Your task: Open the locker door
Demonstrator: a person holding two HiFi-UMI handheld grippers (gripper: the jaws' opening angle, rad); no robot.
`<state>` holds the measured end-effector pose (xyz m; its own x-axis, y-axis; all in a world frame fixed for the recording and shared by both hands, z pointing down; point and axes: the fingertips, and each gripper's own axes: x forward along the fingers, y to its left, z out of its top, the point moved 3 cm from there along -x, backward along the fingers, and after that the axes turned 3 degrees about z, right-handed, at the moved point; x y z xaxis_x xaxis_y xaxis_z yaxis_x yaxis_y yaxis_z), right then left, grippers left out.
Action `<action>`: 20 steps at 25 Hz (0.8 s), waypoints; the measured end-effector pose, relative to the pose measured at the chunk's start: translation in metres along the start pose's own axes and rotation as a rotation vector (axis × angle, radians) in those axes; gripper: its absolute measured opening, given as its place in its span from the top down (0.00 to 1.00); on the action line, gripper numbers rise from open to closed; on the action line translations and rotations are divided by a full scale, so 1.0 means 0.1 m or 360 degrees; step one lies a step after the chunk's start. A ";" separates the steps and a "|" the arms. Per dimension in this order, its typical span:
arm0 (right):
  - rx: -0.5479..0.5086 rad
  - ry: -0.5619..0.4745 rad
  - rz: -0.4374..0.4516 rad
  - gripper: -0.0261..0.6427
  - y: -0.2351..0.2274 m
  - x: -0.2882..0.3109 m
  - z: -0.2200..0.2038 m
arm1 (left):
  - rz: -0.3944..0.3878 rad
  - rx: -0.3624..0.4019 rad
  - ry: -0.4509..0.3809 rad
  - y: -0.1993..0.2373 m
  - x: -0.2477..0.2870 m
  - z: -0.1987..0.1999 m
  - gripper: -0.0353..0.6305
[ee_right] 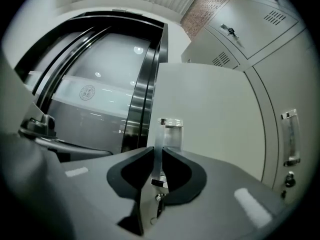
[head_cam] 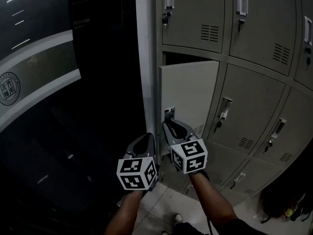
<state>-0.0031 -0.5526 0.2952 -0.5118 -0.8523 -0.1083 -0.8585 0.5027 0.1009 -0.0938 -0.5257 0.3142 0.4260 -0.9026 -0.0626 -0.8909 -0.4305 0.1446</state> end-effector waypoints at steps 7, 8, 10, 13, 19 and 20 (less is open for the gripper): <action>-0.0086 -0.0031 -0.0094 0.90 0.03 -0.42 0.04 | -0.0068 -0.0009 0.0008 -0.19 -0.01 -0.09 0.94; -0.0095 -0.0034 -0.0108 0.95 0.03 -0.48 0.04 | -0.0076 -0.0014 0.0012 -0.22 -0.02 -0.11 0.94; -0.0098 -0.0038 -0.0133 0.96 0.02 -0.57 0.03 | -0.0091 -0.0016 0.0020 -0.28 -0.03 -0.14 0.94; -0.0083 -0.0028 -0.0157 0.96 0.00 -0.68 0.00 | -0.0104 -0.0006 0.0025 -0.34 -0.07 -0.16 0.94; -0.0064 -0.0025 -0.0186 0.96 0.01 -0.93 0.00 | -0.0104 0.0011 0.0023 -0.47 -0.25 -0.15 0.94; -0.0062 -0.0023 -0.0183 0.96 0.02 -0.97 0.00 | -0.0099 0.0013 0.0026 -0.50 -0.30 -0.16 0.94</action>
<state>0.0445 -0.4688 0.3055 -0.4109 -0.9015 -0.1355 -0.9097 0.3958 0.1256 -0.0595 -0.4773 0.3247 0.4833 -0.8737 -0.0551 -0.8637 -0.4862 0.1329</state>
